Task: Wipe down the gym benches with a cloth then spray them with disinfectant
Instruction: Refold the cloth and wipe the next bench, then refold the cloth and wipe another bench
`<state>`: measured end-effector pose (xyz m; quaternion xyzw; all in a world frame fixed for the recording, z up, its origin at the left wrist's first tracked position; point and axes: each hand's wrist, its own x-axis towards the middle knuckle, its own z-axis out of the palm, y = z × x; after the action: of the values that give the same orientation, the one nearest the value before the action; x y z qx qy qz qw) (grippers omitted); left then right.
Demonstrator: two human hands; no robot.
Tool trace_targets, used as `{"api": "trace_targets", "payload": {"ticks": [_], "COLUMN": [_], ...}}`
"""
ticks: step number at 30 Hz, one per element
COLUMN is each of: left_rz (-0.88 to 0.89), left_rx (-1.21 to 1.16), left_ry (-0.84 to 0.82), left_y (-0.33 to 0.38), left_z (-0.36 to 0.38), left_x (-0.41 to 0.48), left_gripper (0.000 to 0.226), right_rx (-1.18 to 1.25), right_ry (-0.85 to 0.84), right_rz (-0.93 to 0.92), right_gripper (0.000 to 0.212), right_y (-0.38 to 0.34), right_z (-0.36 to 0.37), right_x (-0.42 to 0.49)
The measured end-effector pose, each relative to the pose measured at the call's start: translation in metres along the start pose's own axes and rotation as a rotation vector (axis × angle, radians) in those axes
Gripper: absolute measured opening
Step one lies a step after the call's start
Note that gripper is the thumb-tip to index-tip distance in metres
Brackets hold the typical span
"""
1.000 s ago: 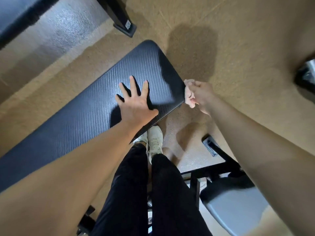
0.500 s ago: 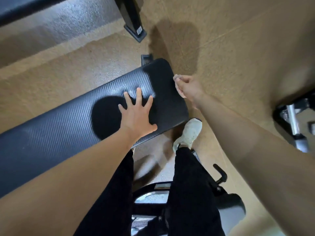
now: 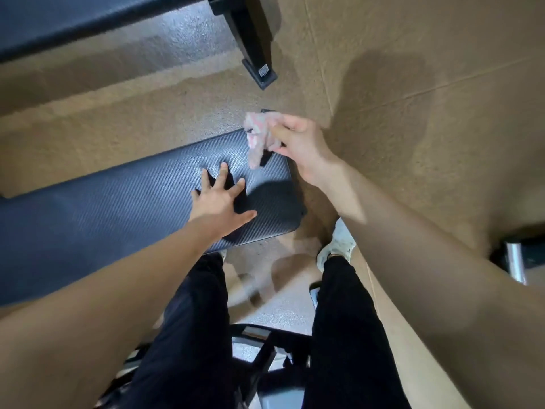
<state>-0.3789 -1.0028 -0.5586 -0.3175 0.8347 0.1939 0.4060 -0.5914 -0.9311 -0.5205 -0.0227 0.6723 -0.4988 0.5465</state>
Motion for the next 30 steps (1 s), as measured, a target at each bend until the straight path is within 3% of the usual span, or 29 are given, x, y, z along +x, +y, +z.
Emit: {"api": "trace_targets", "payload": {"ticks": [6,9,11,14,17,21,24,26,30], "left_rz": [-0.277,-0.223,-0.181,-0.123,-0.137,-0.221,-0.297,-0.304,-0.142], "left_rx": [-0.245,-0.58,-0.967,-1.364,-1.486,-1.696,-1.772,-1.802,-1.675], "left_ry": [-0.135,0.06,0.132,0.023,-0.013,0.076,0.183,0.288,0.503], "left_y": [0.06,0.123,0.171,0.227,0.265,0.29,0.287,0.279,0.246], "left_z": [-0.048,-0.087,-0.11,-0.132,-0.149,-0.172,-0.194,-0.211,-0.243], "left_x": [-0.008,-0.029,-0.049,-0.07,-0.076,-0.057,-0.033,-0.018,0.02], "left_gripper": [0.073,0.039,0.017,0.019,0.029,0.027,0.031,0.022,0.002], "right_rx": [0.212,0.215,0.222,0.251,0.298,0.296,0.176,-0.047,-0.558], "right_ry": [-0.038,-0.034,0.002,0.042,0.079,0.062,0.058,0.07,0.052], "right_rz": [0.091,0.11,0.106,0.073,0.033,0.014,-0.008,-0.037,-0.1], "right_gripper": [0.023,0.022,0.023,0.025,0.031,0.042,0.053,0.05,0.042], "right_y": [-0.018,-0.029,-0.038,-0.053,-0.071,-0.102,-0.127,-0.144,-0.174], "right_z": [-0.079,-0.131,-0.162,-0.198,-0.221,-0.236,-0.24,-0.238,-0.225], "right_x": [-0.065,-0.097,-0.11,-0.119,-0.117,-0.105,-0.081,-0.061,-0.008]}}
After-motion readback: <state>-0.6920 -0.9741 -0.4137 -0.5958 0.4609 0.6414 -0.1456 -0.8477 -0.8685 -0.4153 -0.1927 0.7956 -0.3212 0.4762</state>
